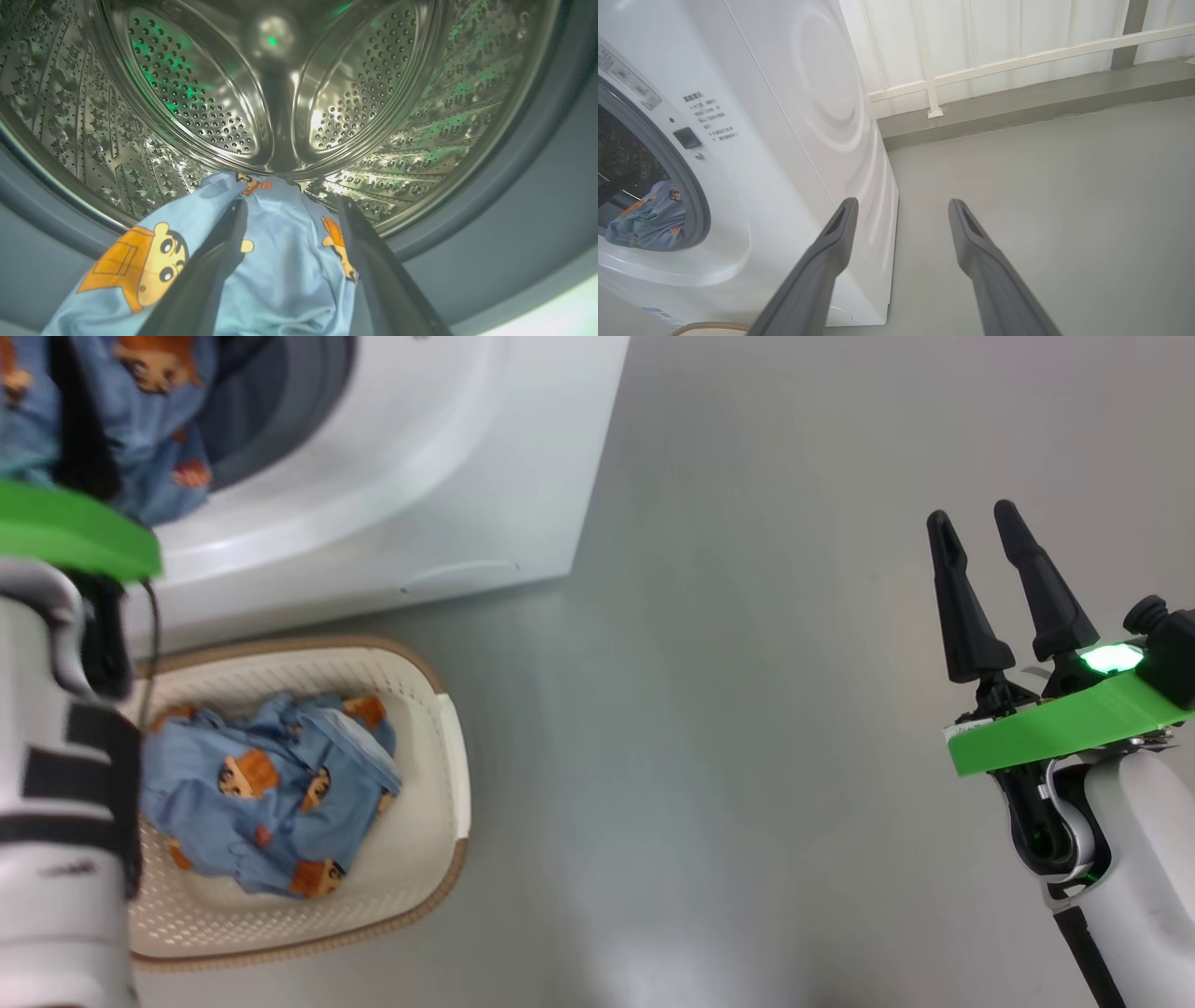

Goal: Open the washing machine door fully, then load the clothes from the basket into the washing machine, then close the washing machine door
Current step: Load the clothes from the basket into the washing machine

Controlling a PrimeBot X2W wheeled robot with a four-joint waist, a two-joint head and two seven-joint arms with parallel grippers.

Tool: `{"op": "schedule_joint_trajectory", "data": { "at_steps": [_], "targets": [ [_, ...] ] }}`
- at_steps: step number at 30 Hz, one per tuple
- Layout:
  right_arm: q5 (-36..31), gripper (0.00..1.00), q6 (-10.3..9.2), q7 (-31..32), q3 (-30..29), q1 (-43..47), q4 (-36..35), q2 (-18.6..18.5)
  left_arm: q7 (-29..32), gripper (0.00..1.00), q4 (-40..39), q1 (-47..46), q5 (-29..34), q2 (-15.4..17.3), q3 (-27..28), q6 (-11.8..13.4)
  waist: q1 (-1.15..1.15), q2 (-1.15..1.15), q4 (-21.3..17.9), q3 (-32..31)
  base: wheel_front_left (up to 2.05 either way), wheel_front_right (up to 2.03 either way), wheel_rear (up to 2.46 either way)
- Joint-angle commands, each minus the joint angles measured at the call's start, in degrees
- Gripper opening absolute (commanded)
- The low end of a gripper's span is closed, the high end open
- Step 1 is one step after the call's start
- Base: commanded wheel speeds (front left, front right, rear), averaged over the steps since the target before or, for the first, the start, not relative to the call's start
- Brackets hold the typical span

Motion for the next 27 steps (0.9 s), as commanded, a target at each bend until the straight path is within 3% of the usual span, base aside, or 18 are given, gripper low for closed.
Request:
{"op": "schedule_joint_trajectory", "data": {
  "at_steps": [1,27],
  "targets": [
    [0.45,1.00,0.32,-0.46,0.68,1.60,-0.80,-0.42,-0.30,1.00,-2.18,2.73,0.68,1.97,1.07,-0.26,0.00,0.00,1.95,-4.58,0.00,0.00,0.00],
    [0.20,1.00,0.32,-0.46,-0.67,10.76,2.02,-1.42,-0.30,1.00,-26.63,39.87,1.42,-4.25,2.46,-0.27,0.00,0.00,9.12,-25.02,0.00,0.00,0.00]
  ]
}}
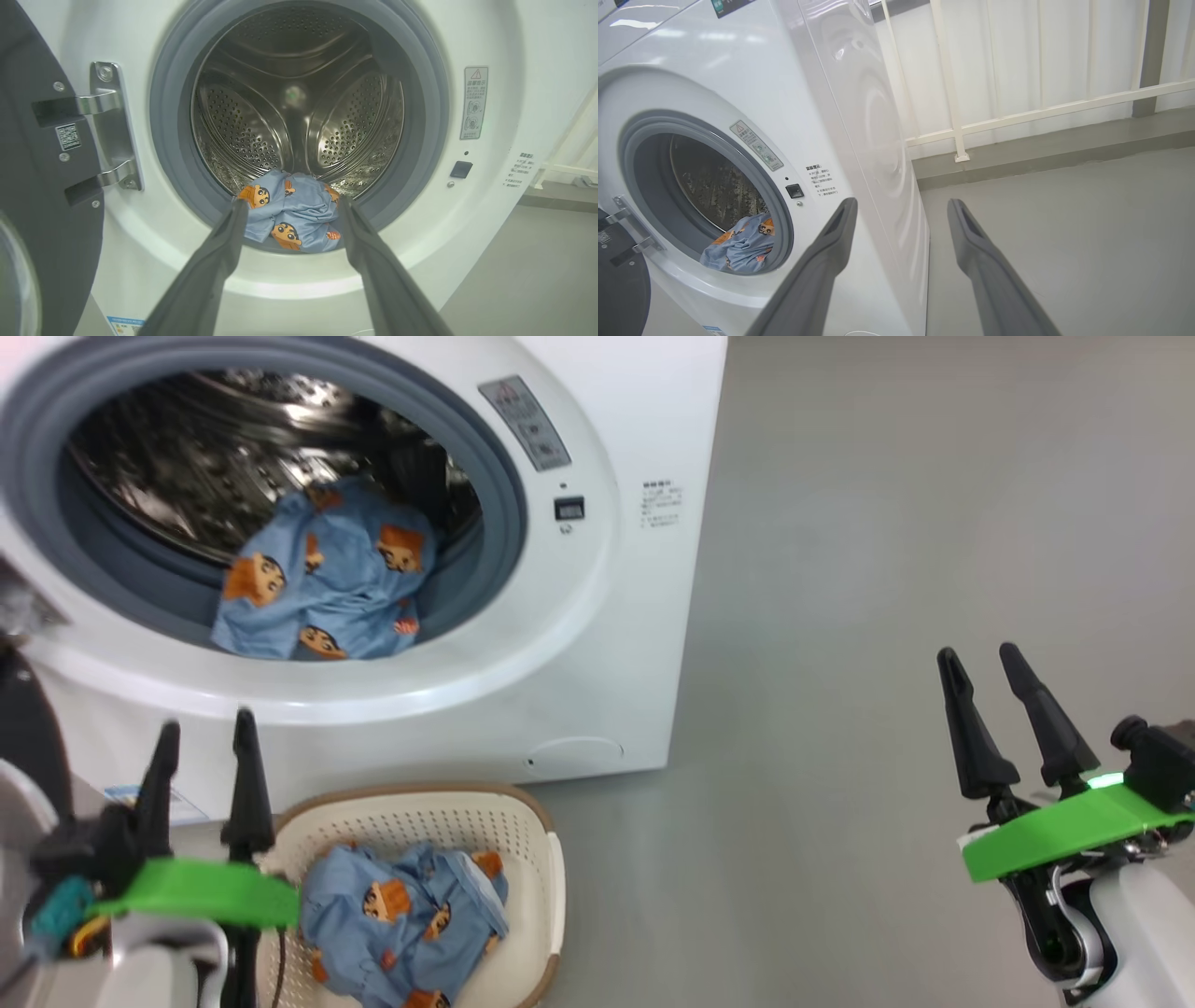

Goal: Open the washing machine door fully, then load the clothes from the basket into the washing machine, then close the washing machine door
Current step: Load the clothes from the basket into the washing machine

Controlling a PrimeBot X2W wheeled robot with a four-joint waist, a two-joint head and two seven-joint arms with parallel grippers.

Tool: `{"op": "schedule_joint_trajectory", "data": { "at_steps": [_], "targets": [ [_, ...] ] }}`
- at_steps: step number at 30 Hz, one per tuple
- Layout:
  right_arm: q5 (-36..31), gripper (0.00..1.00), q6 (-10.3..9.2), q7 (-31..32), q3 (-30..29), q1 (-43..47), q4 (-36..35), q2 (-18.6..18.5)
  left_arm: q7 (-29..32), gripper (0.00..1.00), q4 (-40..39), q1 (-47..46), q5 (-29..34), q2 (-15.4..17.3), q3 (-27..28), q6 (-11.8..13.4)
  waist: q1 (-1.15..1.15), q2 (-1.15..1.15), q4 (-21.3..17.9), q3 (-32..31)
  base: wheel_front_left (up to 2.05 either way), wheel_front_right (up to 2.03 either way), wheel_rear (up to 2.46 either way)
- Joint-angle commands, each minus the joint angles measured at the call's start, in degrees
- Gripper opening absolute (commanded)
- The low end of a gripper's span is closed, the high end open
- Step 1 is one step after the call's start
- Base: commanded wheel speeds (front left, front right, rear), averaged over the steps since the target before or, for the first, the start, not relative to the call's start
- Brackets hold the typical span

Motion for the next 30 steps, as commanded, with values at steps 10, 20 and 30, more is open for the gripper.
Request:
{"op": "schedule_joint_trajectory", "data": {
  "at_steps": [10,20,30],
  "targets": [
    [-0.10,1.00,0.32,-0.46,0.86,2.49,-1.68,-1.38,-0.02,1.00,-10.22,9.74,0.26,-0.10,1.53,1.83,0.00,0.00,2.03,-4.77,0.00,0.00,0.00],
    [-0.48,1.00,0.32,-0.46,1.41,3.24,-1.43,-2.11,0.70,1.00,-14.49,13.65,0.28,-0.91,0.47,3.32,0.00,0.00,1.28,-6.16,0.00,0.00,0.00],
    [-0.66,1.00,0.32,-0.46,2.14,3.46,-0.95,-2.96,1.03,1.00,-15.48,14.64,-0.16,-1.04,-0.04,3.92,0.00,0.00,0.68,-6.74,0.00,0.00,0.00]
  ]
}}
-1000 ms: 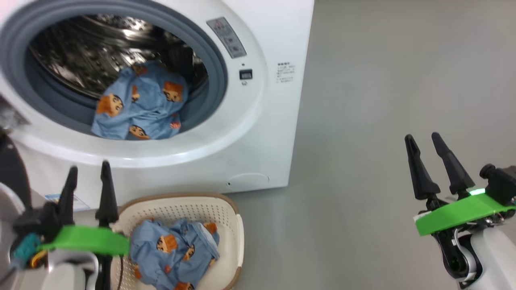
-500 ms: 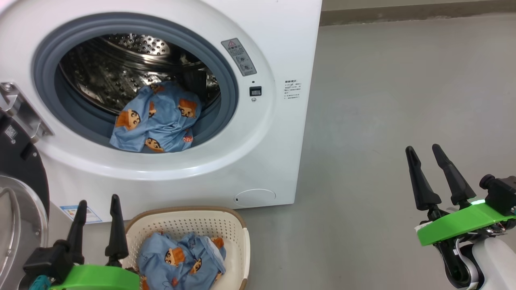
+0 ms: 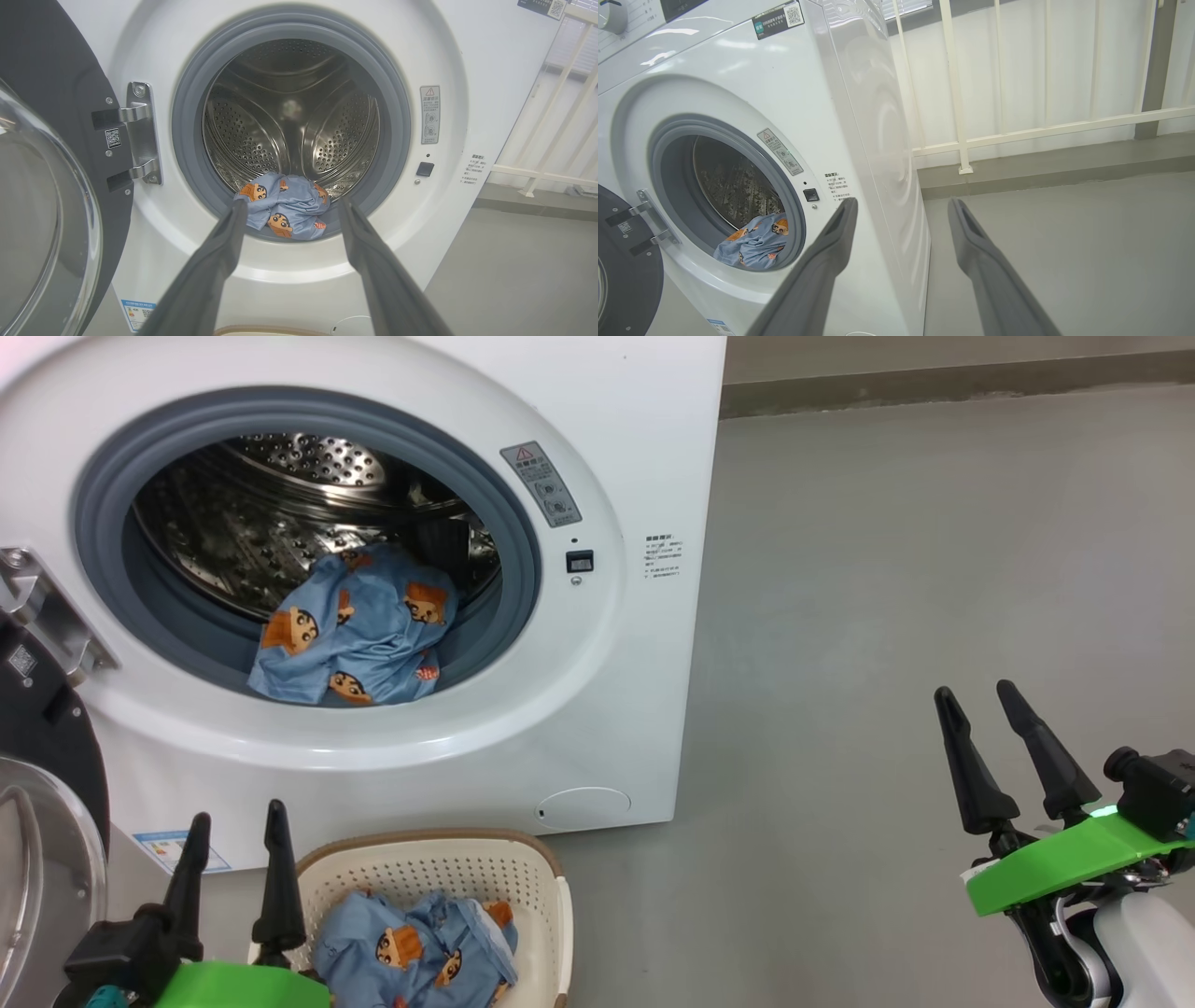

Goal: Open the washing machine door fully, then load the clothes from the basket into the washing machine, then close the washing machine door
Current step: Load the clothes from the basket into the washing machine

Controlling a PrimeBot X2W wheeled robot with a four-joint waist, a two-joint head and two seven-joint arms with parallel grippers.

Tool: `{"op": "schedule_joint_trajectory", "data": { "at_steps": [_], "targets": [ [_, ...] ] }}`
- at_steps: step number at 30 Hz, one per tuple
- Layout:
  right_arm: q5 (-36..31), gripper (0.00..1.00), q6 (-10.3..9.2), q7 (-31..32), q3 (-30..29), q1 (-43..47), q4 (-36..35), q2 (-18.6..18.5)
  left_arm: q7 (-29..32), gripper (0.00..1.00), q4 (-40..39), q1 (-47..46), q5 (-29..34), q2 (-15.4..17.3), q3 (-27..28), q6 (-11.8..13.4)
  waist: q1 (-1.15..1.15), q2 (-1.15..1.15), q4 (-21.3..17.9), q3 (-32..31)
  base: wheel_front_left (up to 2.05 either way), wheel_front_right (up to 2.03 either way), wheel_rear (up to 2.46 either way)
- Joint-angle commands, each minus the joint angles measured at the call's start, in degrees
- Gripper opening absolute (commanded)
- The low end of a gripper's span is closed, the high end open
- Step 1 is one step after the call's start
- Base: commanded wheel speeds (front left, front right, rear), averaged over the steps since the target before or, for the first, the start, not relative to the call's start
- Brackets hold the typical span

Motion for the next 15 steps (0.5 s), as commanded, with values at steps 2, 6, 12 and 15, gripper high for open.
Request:
{"op": "schedule_joint_trajectory", "data": {
  "at_steps": [2,6,12,15],
  "targets": [
    [-0.54,1.00,0.32,-0.46,0.81,0.28,-0.97,-1.33,-0.01,1.00,-1.98,-0.74,-0.17,0.74,1.45,0.64,0.00,0.00,-0.06,0.04,0.00,0.00,0.00],
    [-0.70,1.00,0.32,-0.46,0.85,0.13,-0.68,-1.46,0.05,1.00,-1.98,-0.78,-0.24,0.88,1.25,0.80,0.00,0.00,-0.15,0.29,0.00,0.00,0.00],
    [-0.85,1.00,0.32,-0.46,0.77,-0.33,-0.45,-1.37,0.16,1.00,-1.89,-1.36,-0.36,1.18,1.00,0.96,0.00,0.00,-0.31,1.15,0.00,0.00,0.00],
    [-0.89,1.00,0.32,-0.46,0.64,-0.51,-0.47,-1.25,0.52,1.00,-1.65,-1.84,-0.45,1.39,0.90,1.11,0.00,0.00,-0.47,1.62,0.00,0.00,0.00]
  ]
}}
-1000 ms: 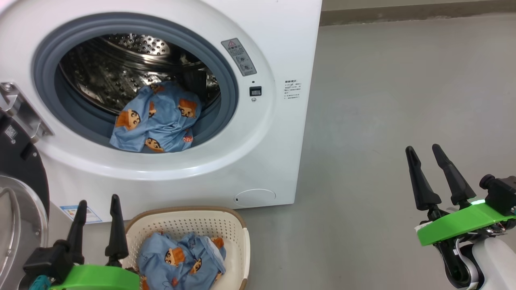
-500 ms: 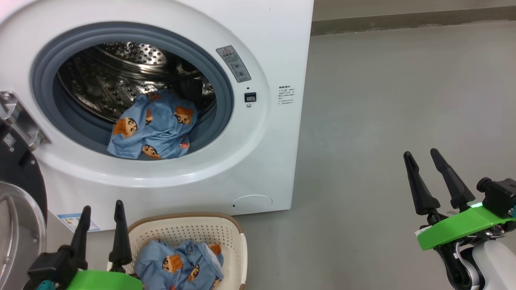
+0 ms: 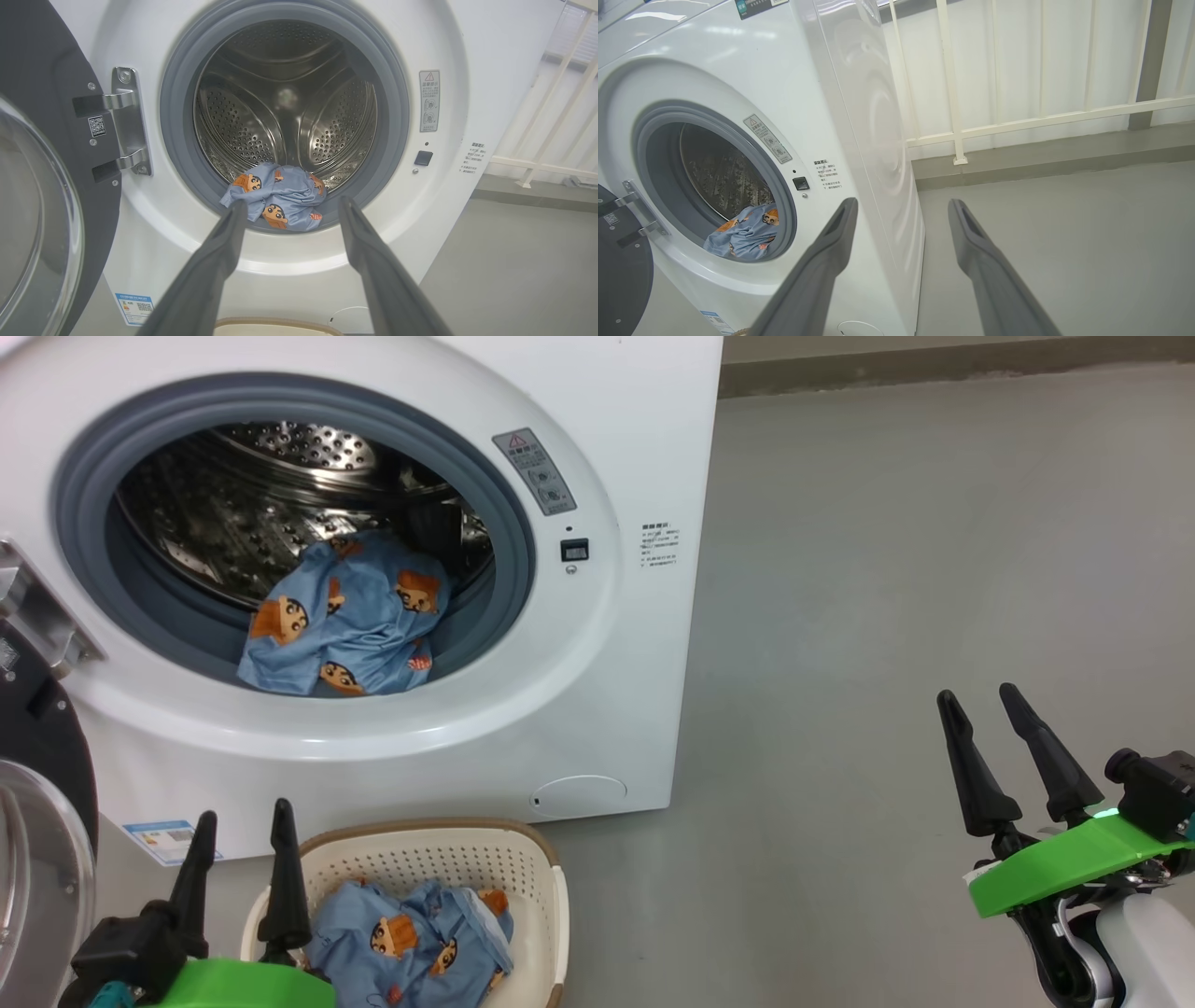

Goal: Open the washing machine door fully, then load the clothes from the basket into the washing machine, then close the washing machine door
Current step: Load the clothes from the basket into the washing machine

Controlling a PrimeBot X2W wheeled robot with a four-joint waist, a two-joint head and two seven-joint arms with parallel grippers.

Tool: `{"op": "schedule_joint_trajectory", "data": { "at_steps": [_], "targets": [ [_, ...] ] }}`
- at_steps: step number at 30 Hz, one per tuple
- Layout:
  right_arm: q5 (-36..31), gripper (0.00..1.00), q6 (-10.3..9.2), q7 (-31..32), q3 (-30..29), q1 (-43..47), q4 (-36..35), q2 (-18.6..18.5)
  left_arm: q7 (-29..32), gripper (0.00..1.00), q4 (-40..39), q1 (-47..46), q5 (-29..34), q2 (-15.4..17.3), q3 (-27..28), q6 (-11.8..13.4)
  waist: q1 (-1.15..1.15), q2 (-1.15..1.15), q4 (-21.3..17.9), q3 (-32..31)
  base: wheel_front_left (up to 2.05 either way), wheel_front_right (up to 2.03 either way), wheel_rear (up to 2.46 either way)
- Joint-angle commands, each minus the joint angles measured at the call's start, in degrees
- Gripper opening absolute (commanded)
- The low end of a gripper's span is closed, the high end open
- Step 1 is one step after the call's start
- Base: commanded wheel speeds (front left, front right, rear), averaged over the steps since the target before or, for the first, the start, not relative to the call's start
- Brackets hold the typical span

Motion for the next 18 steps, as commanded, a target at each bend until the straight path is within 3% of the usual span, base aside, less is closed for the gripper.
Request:
{"op": "schedule_joint_trajectory", "data": {
  "at_steps": [1,10,18],
  "targets": [
    [-0.76,1.00,0.32,-0.46,0.56,-0.60,-1.16,-0.87,0.27,1.00,-1.09,-2.05,-0.48,1.40,1.71,0.43,0.00,0.00,-0.24,0.48,0.00,0.00,0.00],
    [-0.66,1.00,0.32,-0.46,0.49,-1.78,-1.87,-0.78,2.84,1.00,3.07,-7.37,-1.45,2.35,1.41,0.18,0.00,0.00,-1.54,3.77,0.00,0.00,0.00],
    [-0.57,1.00,0.32,-0.46,0.03,-3.80,-3.01,-0.91,5.37,1.00,13.24,-18.89,-2.41,4.87,1.30,-0.94,0.00,0.00,-3.66,9.79,0.00,0.00,0.00]
  ]
}}
